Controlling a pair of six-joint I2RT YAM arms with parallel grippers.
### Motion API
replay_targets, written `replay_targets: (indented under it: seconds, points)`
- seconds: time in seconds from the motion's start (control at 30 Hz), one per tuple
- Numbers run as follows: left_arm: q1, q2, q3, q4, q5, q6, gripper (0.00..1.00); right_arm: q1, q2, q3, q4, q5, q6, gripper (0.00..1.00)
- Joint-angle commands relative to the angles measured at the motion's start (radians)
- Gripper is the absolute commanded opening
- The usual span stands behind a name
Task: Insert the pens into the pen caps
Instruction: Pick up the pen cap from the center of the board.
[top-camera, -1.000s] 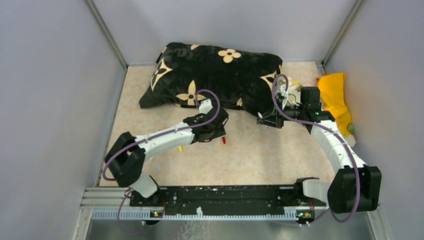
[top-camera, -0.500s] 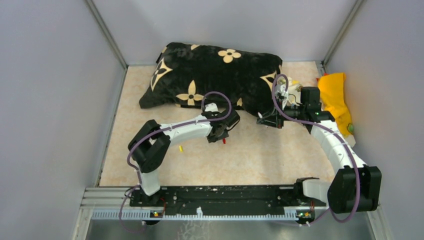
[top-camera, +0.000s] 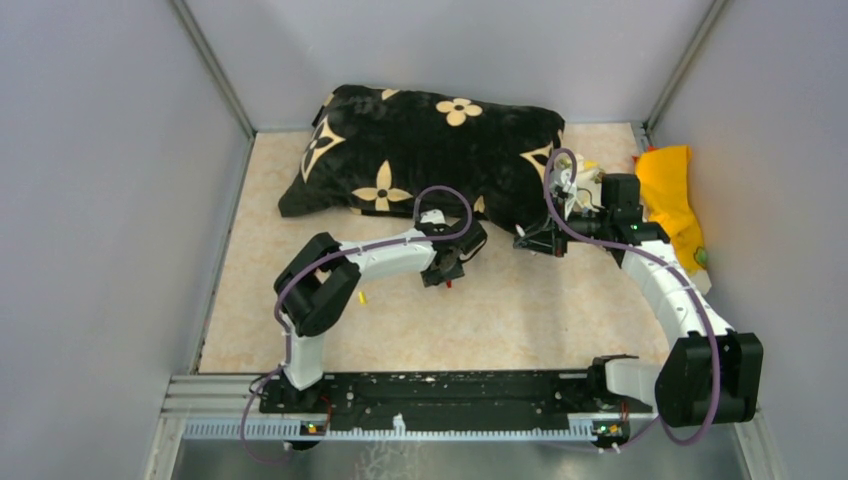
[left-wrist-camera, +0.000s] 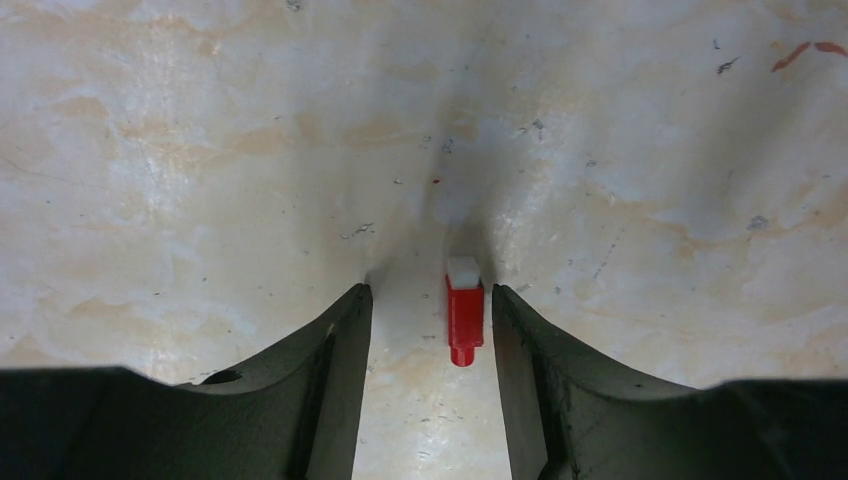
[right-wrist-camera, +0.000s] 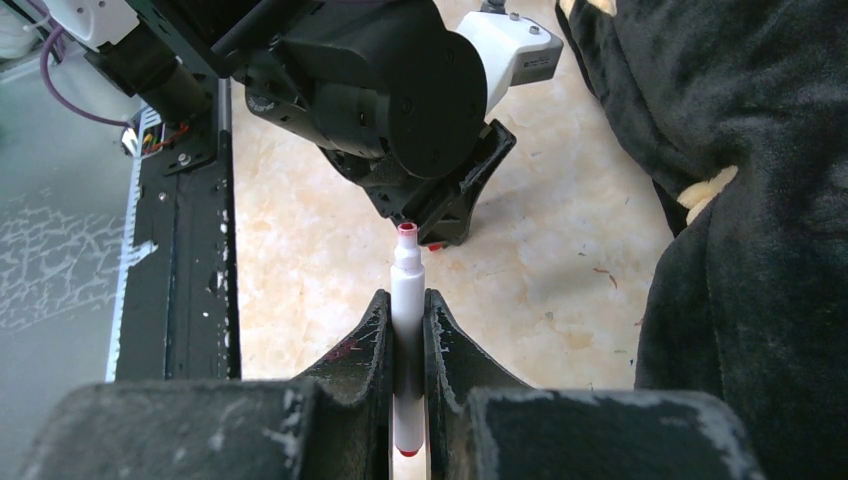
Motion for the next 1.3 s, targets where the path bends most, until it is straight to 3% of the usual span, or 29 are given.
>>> replay_targets:
  seconds: [0.0, 0.67, 0.93, 1.13, 1.27]
  points:
    - [-0.007, 0.019, 0.034, -0.015, 0.016, 0.011, 0.53, -0.01, -0.029, 0.019, 0.027, -0.028, -0.011, 0.0]
    - [-0.012, 0.061, 0.053, -0.111, 0.051, 0.006, 0.28, -0.01, -0.036, 0.02, 0.025, -0.032, -0.011, 0.0]
    - [-0.013, 0.038, 0.049, -0.113, 0.063, 0.027, 0.05, -0.01, -0.041, 0.016, 0.03, -0.042, -0.005, 0.0]
    - [-0.012, -0.118, -0.032, 0.017, 0.054, 0.117, 0.0, -0.01, -0.04, -0.027, 0.145, -0.096, 0.101, 0.0]
    - [-0.012, -0.296, -0.17, 0.261, 0.071, 0.22, 0.0, -0.002, -0.04, -0.062, 0.227, -0.118, 0.184, 0.0]
